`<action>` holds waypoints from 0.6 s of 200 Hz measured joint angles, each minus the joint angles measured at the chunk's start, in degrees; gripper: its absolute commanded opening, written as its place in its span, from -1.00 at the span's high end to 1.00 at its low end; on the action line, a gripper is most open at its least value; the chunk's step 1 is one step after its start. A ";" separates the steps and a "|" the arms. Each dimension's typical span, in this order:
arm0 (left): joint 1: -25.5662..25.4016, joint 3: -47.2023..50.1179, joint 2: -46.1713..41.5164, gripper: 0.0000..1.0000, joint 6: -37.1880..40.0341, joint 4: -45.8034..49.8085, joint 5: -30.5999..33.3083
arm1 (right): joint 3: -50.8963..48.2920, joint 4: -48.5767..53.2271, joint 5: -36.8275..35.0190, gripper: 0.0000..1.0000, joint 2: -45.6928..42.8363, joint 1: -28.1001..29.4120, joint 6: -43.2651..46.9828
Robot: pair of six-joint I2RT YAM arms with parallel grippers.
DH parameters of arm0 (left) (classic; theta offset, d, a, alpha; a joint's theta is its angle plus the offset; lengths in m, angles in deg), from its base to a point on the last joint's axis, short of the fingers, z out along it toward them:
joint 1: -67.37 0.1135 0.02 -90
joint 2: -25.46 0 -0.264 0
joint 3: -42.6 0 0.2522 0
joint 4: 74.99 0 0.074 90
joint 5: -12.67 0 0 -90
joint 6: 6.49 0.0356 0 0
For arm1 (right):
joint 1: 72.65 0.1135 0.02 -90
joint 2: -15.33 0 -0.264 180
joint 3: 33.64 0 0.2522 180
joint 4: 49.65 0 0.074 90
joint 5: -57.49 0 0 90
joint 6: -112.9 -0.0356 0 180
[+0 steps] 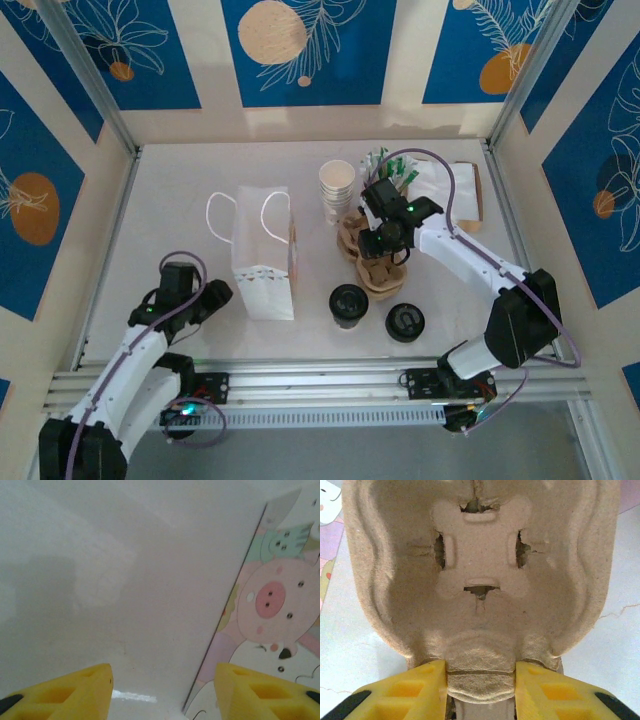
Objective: Pack the takeout coffee
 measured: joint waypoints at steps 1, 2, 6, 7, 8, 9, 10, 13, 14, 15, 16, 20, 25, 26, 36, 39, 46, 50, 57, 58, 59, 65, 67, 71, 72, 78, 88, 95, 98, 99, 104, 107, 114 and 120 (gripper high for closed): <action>-0.28 0.13 0.11 -0.12 -0.09 -0.13 -0.07 | 0.00 0.02 0.11 0.19 0.07 -0.02 0.02; -0.42 0.17 0.17 -0.12 -0.13 -0.26 -0.09 | 0.00 0.02 0.20 0.19 0.09 -0.04 0.02; -1.33 0.55 0.55 -0.12 -0.39 -0.98 -0.09 | -0.02 -0.04 0.68 0.18 0.15 -0.13 0.11; -1.49 0.61 0.61 -0.12 -0.44 -1.07 -0.11 | -0.02 -0.07 0.76 0.18 0.15 -0.13 0.17; -1.62 0.68 0.66 -0.12 -0.48 -1.14 -0.13 | -0.02 -0.07 0.94 0.18 0.15 -0.15 0.24; -1.95 0.81 0.76 -0.12 -0.66 -1.46 -0.17 | -0.02 -0.07 1.01 0.18 0.15 -0.17 0.22; -2.12 0.87 0.85 -0.12 -0.79 -1.55 -0.20 | -0.02 -0.07 1.05 0.18 0.17 -0.20 0.22; -2.73 1.14 1.18 -0.12 -0.96 -2.05 -0.20 | -0.02 -0.07 1.29 0.18 0.17 -0.22 0.35; -2.99 1.27 1.31 -0.12 -0.96 -2.29 -0.22 | -0.02 -0.07 1.29 0.18 0.17 -0.22 0.39; -3.17 1.31 1.38 -0.12 -1.03 -2.43 -0.22 | -0.02 -0.07 1.33 0.18 0.17 -0.22 0.44; -3.32 1.38 1.44 -0.12 -1.07 -2.56 -0.24 | -0.02 -0.04 1.29 0.18 0.20 -0.22 0.42; -4.20 1.68 1.97 -0.13 -1.40 -3.15 -0.22 | -0.02 -0.02 1.20 0.19 0.20 -0.22 0.46; -5.27 1.99 2.62 -0.13 -1.70 -3.89 -0.20 | -0.02 0.04 0.96 0.20 0.24 -0.22 0.42; -5.40 2.03 2.71 -0.13 -1.75 -3.96 -0.20 | -0.02 0.09 0.90 0.21 0.24 -0.22 0.44; -7.26 2.47 3.93 -0.13 -2.54 -5.14 -0.22 | -0.02 0.33 0.85 0.23 0.46 -0.22 0.42; -7.72 2.51 4.24 -0.13 -2.75 -5.42 -0.15 | -0.02 0.35 1.03 0.23 0.52 -0.26 0.37; -8.70 2.64 4.81 -0.13 -3.23 -6.10 0.11 | -0.13 0.17 2.12 0.23 0.57 -0.57 0.39; -9.27 2.73 5.09 -0.13 -3.63 -6.58 0.22 | -0.20 -0.07 2.89 0.22 0.55 -0.72 0.39; -10.10 2.99 5.40 -0.13 -4.20 -7.65 0.31 | -0.48 -0.74 4.22 0.23 0.37 -0.96 0.39; -10.19 3.02 5.42 -0.13 -4.28 -7.78 0.33 | -0.50 -0.83 4.37 0.22 0.33 -0.98 0.37; -10.34 3.08 5.46 -0.13 -4.37 -8.07 0.44 | -0.52 -0.90 4.42 0.23 0.33 -0.98 0.37; -11.02 3.43 5.60 -0.13 -4.94 -9.01 0.48 | -0.52 -0.92 4.31 0.25 0.31 -0.96 0.37; -11.19 3.52 5.60 -0.13 -5.09 -9.25 0.52 | -0.52 -0.94 4.22 0.26 0.31 -0.94 0.37; -11.74 3.82 5.64 -0.13 -5.55 -9.94 0.52 | -0.50 -0.85 3.85 0.27 0.37 -0.87 0.35; -11.82 3.87 5.64 -0.13 -5.60 -10.08 0.57 | -0.46 -0.74 3.63 0.27 0.39 -0.83 0.28; -12.66 4.35 5.68 -0.14 -6.34 -11.10 0.66 | -0.28 -0.39 2.86 0.28 0.61 -0.66 0.17; -13.94 5.14 5.68 -0.14 -7.39 -12.61 0.74 | -0.02 -0.02 2.43 0.28 1.05 -0.57 0.00; -14.80 5.57 5.68 -0.14 -8.09 -13.44 0.85 | -0.02 -0.09 2.54 0.28 1.31 -0.57 0.00; -15.23 5.79 5.68 -0.14 -8.41 -13.86 0.85 | -0.02 -0.07 2.62 0.28 1.33 -0.57 0.02; -15.41 5.88 5.68 -0.14 -8.55 -13.97 0.90 | -0.02 -0.09 2.69 0.28 1.36 -0.57 0.02; -16.11 6.16 5.68 -0.14 -9.03 -14.53 1.07 | -0.02 -0.07 2.73 0.28 1.42 -0.57 0.02; -16.48 6.29 5.68 -0.14 -9.35 -14.75 1.22 | -0.02 -0.11 2.71 0.28 1.42 -0.52 0.00; -17.44 6.56 5.68 -0.14 -10.03 -15.39 1.51 | 0.00 -0.04 2.19 0.28 1.42 -0.35 -0.02; -18.27 6.69 5.68 -0.14 -10.54 -15.78 1.73 | 0.04 0.20 1.27 0.29 1.60 -0.13 -0.04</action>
